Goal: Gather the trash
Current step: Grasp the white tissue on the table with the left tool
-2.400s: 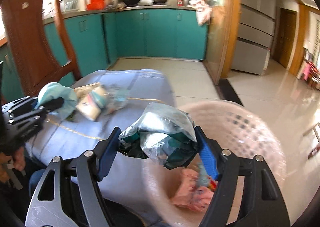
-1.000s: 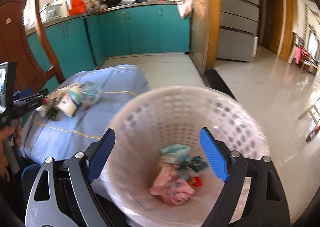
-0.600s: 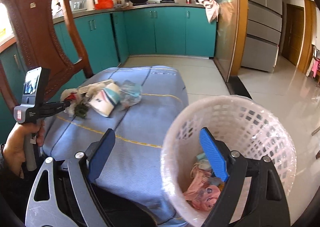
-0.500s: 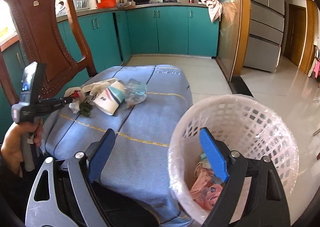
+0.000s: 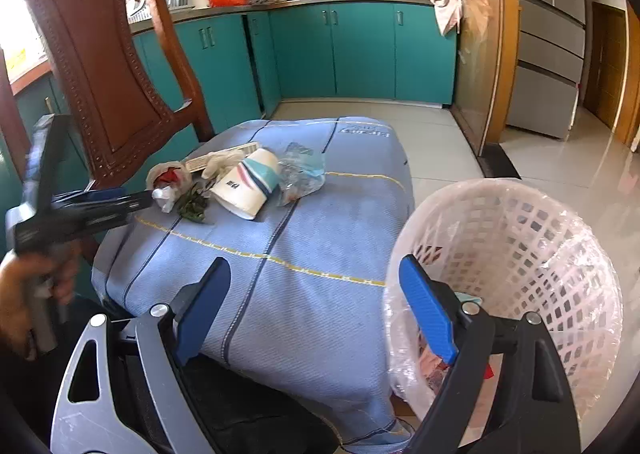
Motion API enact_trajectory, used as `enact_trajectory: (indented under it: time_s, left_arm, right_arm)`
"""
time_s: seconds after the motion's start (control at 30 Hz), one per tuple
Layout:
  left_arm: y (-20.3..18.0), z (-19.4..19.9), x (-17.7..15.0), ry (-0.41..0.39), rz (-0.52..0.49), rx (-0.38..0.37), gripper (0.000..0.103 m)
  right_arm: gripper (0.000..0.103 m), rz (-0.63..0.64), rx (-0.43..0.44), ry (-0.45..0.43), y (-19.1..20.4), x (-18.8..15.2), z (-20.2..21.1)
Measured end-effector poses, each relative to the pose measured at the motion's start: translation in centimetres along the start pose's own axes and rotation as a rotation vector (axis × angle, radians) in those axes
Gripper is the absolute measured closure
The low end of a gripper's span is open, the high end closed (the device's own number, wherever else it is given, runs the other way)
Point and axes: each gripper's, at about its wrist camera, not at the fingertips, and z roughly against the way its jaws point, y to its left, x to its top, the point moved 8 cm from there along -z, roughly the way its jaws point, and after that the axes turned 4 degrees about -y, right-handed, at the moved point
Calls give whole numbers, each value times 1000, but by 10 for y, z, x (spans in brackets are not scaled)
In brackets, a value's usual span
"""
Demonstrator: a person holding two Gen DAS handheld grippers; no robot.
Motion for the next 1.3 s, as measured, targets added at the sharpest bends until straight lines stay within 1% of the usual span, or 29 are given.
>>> enact_trajectory:
  time_s: [0.03, 0.1, 0.13, 0.17, 0.2, 0.23, 0.3, 0.4, 0.5, 0.53, 0.6, 0.63, 0.67, 0.7, 0.73, 0.77, 0.8, 0.83, 0.87, 0.9, 0.93, 0.97, 1.0, 1.03, 1.07, 1.13, 1.2, 1.3]
  left_arm:
    - [1, -14, -1, 38, -3, 34, 35]
    - [3, -34, -1, 78, 1, 80, 35]
    - [3, -41, -1, 89, 11, 70, 45]
    - [2, -45, 0, 96, 30, 45, 60]
    - [2, -48, 0, 108, 43, 30, 89]
    - [3, -48, 0, 105, 51, 22, 99]
    - [4, -42, 3, 60, 61, -10, 102]
    - [-8, -14, 9, -24, 31, -105, 102]
    - [-24, 11, 5, -59, 7, -202, 102]
    - [-26, 17, 4, -66, 3, -203, 102]
    - [-25, 20, 6, -76, -5, -163, 102]
    - [-22, 14, 10, -63, 2, -141, 98]
    - [-19, 8, 11, -38, 16, -122, 76]
    - [-14, -2, 13, 1, 55, -95, 55]
    - [-9, -6, 12, 16, 92, -88, 23]
    - [-4, -14, 14, 38, 142, -76, 20]
    - [-1, -24, 14, 72, 176, -60, 20]
    - [1, -32, 13, 98, 191, -48, 20]
    - [3, -38, 13, 105, 199, -30, 20]
    - [6, -44, 14, 106, 198, 6, 20]
    - [9, -46, 13, 102, 189, 34, 31]
    - [11, -47, 12, 100, 184, 49, 59]
    - [13, -49, 10, 110, 180, 57, 71]
    - [14, -50, 8, 122, 181, 45, 86]
    - [15, -49, 7, 117, 182, 35, 94]
    - [16, -41, 7, 86, 174, 16, 98]
    - [9, -25, 9, 48, 170, -66, 99]
    - [-5, 3, 5, 19, 138, -150, 99]
  right_arm:
    - [19, 2, 1, 3, 0, -1, -1]
    - [19, 2, 3, 14, 1, -4, -2]
    - [19, 0, 4, 18, 0, -5, -3]
    - [19, -1, 6, 20, 1, -6, -4]
    - [19, -1, 6, 23, 1, -8, -4]
    - [19, -3, 5, 26, 0, -9, -5]
    - [19, -11, 8, 28, -2, -10, -5]
    - [19, -17, 12, 29, -3, -12, -6]
    - [19, -18, 16, 32, -4, -13, -7]
    - [19, -18, 15, 33, -4, -13, -7]
    - [19, -18, 14, 33, -3, -14, -8]
    - [19, -20, 14, 34, -3, -14, -8]
    - [19, -20, 15, 34, -3, -14, -7]
    - [19, -21, 17, 33, -2, -13, -7]
    - [19, -20, 20, 31, -1, -13, -7]
    - [19, -19, 21, 31, -1, -14, -6]
    - [19, -19, 21, 31, -1, -14, -7]
    - [19, -19, 21, 32, 0, -15, -7]
    - [19, -20, 21, 34, -1, -16, -7]
    - [19, -21, 21, 37, -1, -17, -8]
    - [19, -22, 21, 42, -1, -18, -9]
    - [19, -22, 20, 44, -2, -19, -9]
    - [19, -22, 20, 47, -2, -20, -10]
    - [19, -23, 20, 50, -2, -21, -11]
    - [19, -24, 21, 51, -2, -22, -12]
    - [19, -27, 23, 51, -2, -21, -13]
    - [19, -30, 27, 52, -2, -21, -14]
    - [19, -30, 32, 58, -2, -23, -16]
